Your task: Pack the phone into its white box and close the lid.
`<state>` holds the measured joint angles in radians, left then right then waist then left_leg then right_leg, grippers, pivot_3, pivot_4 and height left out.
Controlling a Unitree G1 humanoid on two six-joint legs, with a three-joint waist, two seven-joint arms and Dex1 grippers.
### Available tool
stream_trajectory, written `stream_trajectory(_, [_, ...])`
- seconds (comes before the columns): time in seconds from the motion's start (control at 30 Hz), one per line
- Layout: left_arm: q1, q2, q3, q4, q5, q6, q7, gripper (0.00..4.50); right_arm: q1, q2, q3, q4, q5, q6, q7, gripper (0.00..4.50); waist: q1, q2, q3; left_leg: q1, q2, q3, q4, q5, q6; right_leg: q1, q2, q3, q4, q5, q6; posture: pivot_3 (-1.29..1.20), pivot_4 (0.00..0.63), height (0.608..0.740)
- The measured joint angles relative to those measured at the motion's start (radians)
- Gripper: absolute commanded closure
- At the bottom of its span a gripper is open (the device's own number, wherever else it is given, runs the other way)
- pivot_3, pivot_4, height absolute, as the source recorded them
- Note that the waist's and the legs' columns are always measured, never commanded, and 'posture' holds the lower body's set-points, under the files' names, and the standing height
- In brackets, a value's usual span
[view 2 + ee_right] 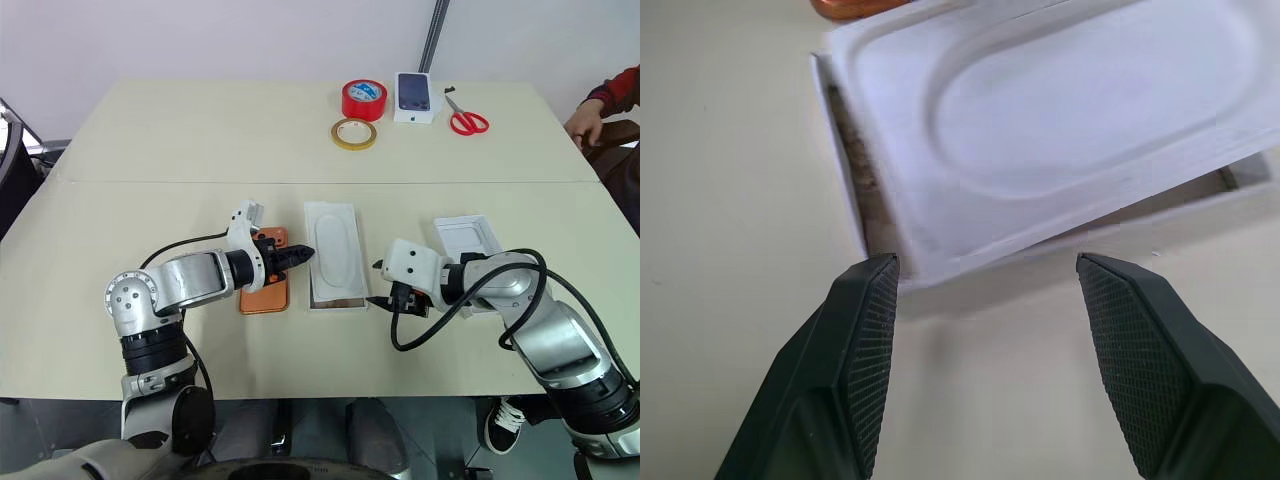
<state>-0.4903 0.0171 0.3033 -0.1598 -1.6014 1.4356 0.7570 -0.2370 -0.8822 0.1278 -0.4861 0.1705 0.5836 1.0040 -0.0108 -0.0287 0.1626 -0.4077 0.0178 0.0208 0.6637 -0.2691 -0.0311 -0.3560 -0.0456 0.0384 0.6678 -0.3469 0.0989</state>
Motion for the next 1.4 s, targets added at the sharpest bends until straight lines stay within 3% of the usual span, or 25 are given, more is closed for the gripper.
stream_trajectory(0.1, [0.021,0.056,-0.07,0.002,-0.062,-0.063,0.032,4.5,0.0,0.0,0.0,0.004,0.0,-0.007,-0.009,1.56,0.001,0.0,0.0,0.0,0.0,0.0,0.0,0.0,0.0,0.0,0.0,0.0,0.0,0.0,0.0,0.0,0.15,0.725])
stream_trajectory(0.13, [0.024,0.077,-0.098,0.002,-0.091,-0.094,0.04,3.9,0.0,0.0,0.0,0.004,0.0,-0.01,-0.012,1.5,0.001,0.0,0.0,0.0,0.0,0.0,0.0,0.0,0.0,0.0,0.0,0.0,-0.001,0.0,0.0,0.0,0.15,0.725])
stream_trajectory(0.2, [0.026,0.115,-0.134,0.002,-0.136,-0.138,0.053,3.21,-0.001,0.001,0.001,0.008,0.0,-0.017,-0.016,1.5,0.002,0.0,0.0,0.0,0.0,0.0,0.0,0.0,0.0,0.0,0.0,0.0,-0.001,0.0,0.0,0.0,0.15,0.725])
stream_trajectory(0.3, [0.027,0.199,-0.182,-0.005,-0.208,-0.211,0.058,1.65,-0.007,0.004,0.006,0.028,-0.003,-0.031,-0.024,1.5,0.002,0.0,0.0,0.0,0.0,0.0,0.0,0.0,0.0,0.0,0.0,0.0,-0.001,0.0,0.0,0.0,0.15,0.725])
stream_trajectory(0.37, [0.026,0.247,-0.211,-0.02,-0.249,-0.256,0.056,1.65,-0.021,0.011,0.008,0.045,-0.003,-0.032,-0.031,1.5,0.0,0.0,0.0,0.0,0.0,0.0,0.0,0.0,0.0,0.0,0.0,0.0,-0.001,0.0,0.0,0.0,0.15,0.725])
stream_trajectory(0.43, [0.026,0.287,-0.226,-0.034,-0.278,-0.292,0.049,1.58,-0.035,0.018,0.008,0.059,-0.002,-0.033,-0.035,2.03,0.0,0.001,0.0,0.0,0.0,0.0,0.0,0.0,0.0,0.0,0.0,0.0,-0.001,0.0,0.0,0.0,0.15,0.725])
stream_trajectory(0.47, [0.025,0.32,-0.237,-0.042,-0.289,-0.308,0.04,1.58,-0.046,0.024,0.008,0.065,-0.003,-0.035,-0.039,2.37,0.0,0.001,0.0,0.0,0.0,0.0,0.0,0.0,0.0,0.0,0.0,0.0,-0.001,0.0,0.0,0.0,0.15,0.725])
stream_trajectory(0.6, [0.018,0.472,-0.24,-0.075,-0.21,-0.314,-0.096,1.58,-0.103,0.069,0.017,0.107,-0.011,-0.044,-0.069,4.44,-0.002,0.002,0.001,0.0,0.0,0.0,0.0,0.001,0.0,0.0,0.001,0.0,-0.001,0.0,0.0,0.0,0.15,0.725])
stream_trajectory(0.77, [0.077,0.728,-0.311,-0.212,0.257,-0.403,-0.531,1.58,-0.193,0.182,0.094,0.162,-0.062,-0.006,-0.151,4.48,-0.004,0.006,0.003,0.0,-0.001,0.002,-0.003,0.001,0.0,-0.001,0.002,0.001,-0.002,-0.001,-0.001,0.0,0.15,0.725])
stream_trajectory(1.0, [0.298,0.878,-0.417,-0.298,0.763,-0.761,-1.105,1.58,-0.305,0.365,0.191,0.331,-0.185,0.052,-0.328,4.48,-0.002,0.008,0.005,-0.002,-0.001,0.003,-0.006,0.001,0.0,-0.005,-0.001,0.002,-0.004,-0.001,-0.002,0.0,0.15,0.725])
stream_trajectory(1.17, [0.384,0.891,-0.427,-0.31,0.884,-0.857,-1.284,1.58,-0.347,0.422,0.23,0.419,-0.241,0.057,-0.378,4.48,-0.002,0.009,0.006,-0.002,-0.001,0.004,-0.014,0.0,0.006,-0.009,-0.004,0.002,-0.004,-0.001,-0.003,0.0,0.15,0.725])
stream_trajectory(1.4, [0.404,0.824,-0.357,-0.333,0.894,-0.851,-1.322,1.58,-0.358,0.409,0.264,0.414,-0.277,0.075,-0.359,4.48,-0.009,0.009,0.006,-0.003,-0.001,0.004,-0.015,0.0,0.007,-0.01,-0.004,0.002,-0.003,-0.001,-0.003,0.0,0.15,0.725])
